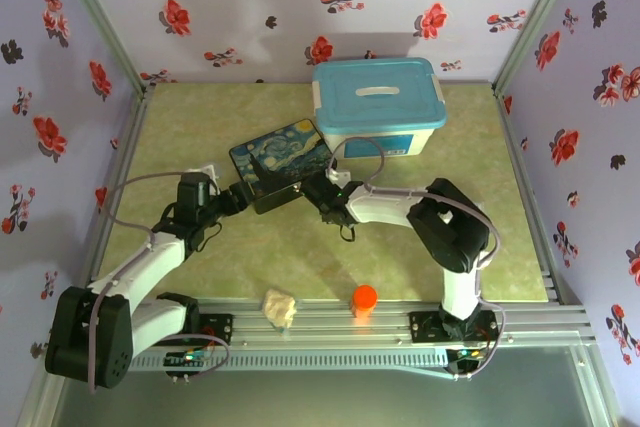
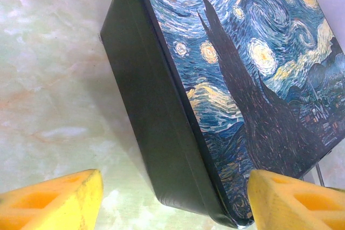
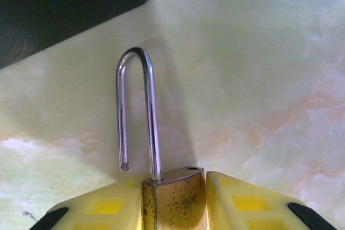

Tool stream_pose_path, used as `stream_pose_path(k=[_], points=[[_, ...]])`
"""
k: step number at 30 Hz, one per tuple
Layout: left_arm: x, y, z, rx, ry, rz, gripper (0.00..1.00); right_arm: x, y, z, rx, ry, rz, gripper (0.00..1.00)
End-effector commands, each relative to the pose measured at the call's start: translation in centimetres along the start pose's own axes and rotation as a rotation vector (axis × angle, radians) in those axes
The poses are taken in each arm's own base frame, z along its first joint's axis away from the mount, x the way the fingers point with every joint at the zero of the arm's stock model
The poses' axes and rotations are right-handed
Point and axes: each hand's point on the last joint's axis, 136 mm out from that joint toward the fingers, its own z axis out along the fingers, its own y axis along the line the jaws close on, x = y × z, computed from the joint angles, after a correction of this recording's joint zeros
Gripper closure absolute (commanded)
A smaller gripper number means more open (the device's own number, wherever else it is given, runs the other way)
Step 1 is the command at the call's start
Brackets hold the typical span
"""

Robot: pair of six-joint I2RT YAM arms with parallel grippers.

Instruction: Unlock the padlock with the key

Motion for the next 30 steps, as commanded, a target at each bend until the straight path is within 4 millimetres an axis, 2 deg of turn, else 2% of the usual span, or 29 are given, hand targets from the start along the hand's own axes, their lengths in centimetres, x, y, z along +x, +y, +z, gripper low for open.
stream_pose_path(k=[1, 5, 10, 18, 22, 25, 30], points=[[0.1, 0.2, -0.2, 0.003, -0.003, -0.003, 0.29, 0.8, -2.1, -0.1, 0.051, 0.026, 0.001, 0.68], [0.1, 0.2, -0.2, 0.003, -0.001, -0.003, 0.29, 0.8, -3.1, -0.5, 0.083, 0.019, -0.012, 0.72], [0.3, 0.3, -0.1, 0.003, 0.001, -0.006, 0.29, 1.1, -4.5, -0.3, 0.107, 0.03, -0.007, 0.73], [0.4, 0.4, 0.0, 0.002, 0.003, -0.01, 0.29, 0.3, -7.4, -1.8, 0.24, 0.008, -0.091, 0.73], [0.6, 0.4, 0.1, 0.004, 0.007, -0.011, 0.29, 0.8, -8.6, -1.7, 0.271, 0.024, -0.101, 0.73], [0.6, 0.4, 0.1, 0.004, 0.008, -0.014, 0.29, 1.2, -8.9, -1.5, 0.263, 0.036, -0.087, 0.73], [0.8, 0.2, 0.1, 0.016, 0.018, -0.019, 0.29, 0.6, -7.0, -1.9, 0.135, 0.0, -0.052, 0.65]])
